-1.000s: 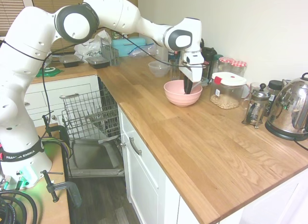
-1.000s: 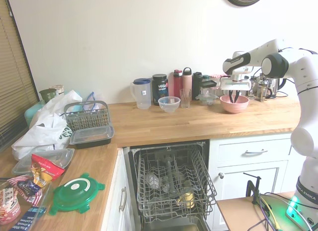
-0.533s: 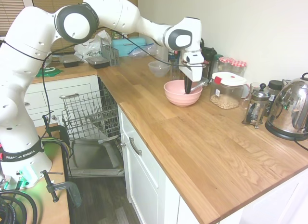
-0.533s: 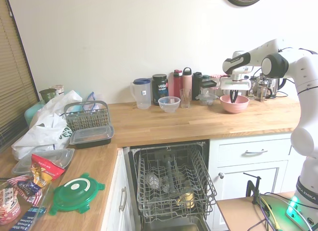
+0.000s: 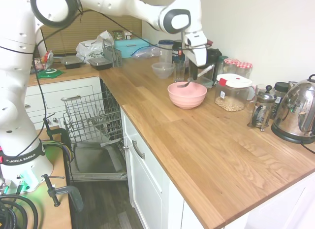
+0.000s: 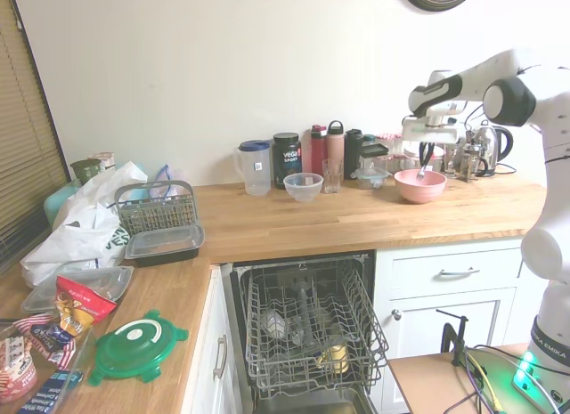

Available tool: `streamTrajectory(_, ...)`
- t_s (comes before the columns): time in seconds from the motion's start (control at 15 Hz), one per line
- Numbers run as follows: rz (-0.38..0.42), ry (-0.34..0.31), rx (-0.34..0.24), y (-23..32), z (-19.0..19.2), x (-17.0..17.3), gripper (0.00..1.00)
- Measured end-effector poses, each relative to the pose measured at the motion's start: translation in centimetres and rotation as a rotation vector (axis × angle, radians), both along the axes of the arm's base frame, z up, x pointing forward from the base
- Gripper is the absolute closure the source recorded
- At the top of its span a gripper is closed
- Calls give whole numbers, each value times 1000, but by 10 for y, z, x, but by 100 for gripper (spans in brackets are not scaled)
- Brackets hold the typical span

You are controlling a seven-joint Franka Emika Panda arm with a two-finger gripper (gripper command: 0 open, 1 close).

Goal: Put the fork in the dishwasher

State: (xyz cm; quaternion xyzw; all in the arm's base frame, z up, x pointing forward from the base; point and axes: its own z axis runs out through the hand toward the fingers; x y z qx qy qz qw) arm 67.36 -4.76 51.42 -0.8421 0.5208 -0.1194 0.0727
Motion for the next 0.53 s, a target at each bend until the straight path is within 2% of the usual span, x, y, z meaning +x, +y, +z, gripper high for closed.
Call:
streamTrajectory(0.13,32,-66,-21,17,39,-31,100)
streamTrajectory(0.33,108,-145,-98,70,83,-84,100)
streamTrajectory(0.53,178,-165,-202,147,82,-143,100)
